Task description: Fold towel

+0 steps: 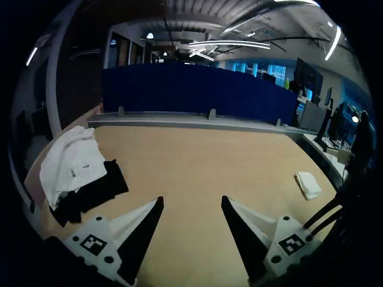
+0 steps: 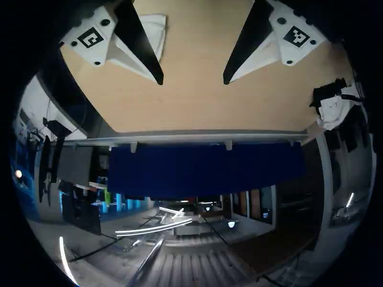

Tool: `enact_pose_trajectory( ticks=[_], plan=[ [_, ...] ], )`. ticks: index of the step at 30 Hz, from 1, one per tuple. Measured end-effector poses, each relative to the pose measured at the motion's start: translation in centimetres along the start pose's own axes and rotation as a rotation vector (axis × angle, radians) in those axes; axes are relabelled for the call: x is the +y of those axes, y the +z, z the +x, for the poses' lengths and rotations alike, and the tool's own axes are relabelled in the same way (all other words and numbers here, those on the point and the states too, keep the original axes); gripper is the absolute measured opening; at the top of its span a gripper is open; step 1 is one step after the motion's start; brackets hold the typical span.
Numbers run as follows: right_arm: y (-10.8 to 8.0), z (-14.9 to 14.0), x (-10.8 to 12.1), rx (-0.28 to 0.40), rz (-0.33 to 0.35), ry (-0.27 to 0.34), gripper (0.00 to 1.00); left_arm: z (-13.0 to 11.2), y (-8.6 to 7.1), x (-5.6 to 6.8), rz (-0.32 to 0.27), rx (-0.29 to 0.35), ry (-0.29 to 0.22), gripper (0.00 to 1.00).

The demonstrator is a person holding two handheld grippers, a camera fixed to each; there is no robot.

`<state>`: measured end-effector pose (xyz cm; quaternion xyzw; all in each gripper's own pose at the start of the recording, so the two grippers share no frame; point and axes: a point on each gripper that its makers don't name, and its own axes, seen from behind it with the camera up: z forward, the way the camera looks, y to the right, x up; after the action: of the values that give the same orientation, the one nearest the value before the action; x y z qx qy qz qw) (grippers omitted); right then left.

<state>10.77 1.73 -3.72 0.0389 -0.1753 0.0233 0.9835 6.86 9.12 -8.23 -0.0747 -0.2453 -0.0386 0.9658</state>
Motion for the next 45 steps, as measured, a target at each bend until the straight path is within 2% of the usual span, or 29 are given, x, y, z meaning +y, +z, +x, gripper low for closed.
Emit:
enact_pose_trajectory(
  ticks=[6, 9, 15, 23, 30, 33, 41, 45],
  plan=[
    [0.7, 2.7, -1.9, 0.11, 0.003, 0.005, 0.99, 4.1, 1.2, -0.2, -0.002, 0.144, -0.04, 0.89],
    [1.2, 3.2, -2.7, 0.135, 0.003, 0.012, 1.0, 5.1, 2.0, -0.2, -0.007, 0.191, -0.043, 0.89],
    [1.9, 3.9, -4.1, 0.183, 0.003, 0.035, 1.0, 5.8, 3.4, -0.4, 0.006, 0.267, -0.02, 0.89],
    [3.2, 3.9, -5.1, 0.241, -0.014, 0.027, 1.0, 5.4, 4.6, -1.4, 0.064, 0.366, 0.039, 0.89],
    [4.6, 3.9, -6.1, 0.25, -0.012, -0.017, 1.0, 4.0, 5.1, -4.1, 0.134, 0.448, 0.027, 0.89],
    [5.1, 3.8, -6.4, 0.254, -0.015, -0.041, 1.0, 3.2, 5.4, -5.2, 0.147, 0.468, 0.04, 0.89],
    [6.4, 2.9, -7.7, 0.251, -0.021, -0.104, 1.0, 2.3, 5.9, -8.1, 0.172, 0.517, 0.113, 0.89],
    [6.9, 2.4, -8.6, 0.241, -0.02, -0.119, 1.0, 1.6, 6.7, -9.3, 0.171, 0.525, 0.118, 0.89]
  ],
)
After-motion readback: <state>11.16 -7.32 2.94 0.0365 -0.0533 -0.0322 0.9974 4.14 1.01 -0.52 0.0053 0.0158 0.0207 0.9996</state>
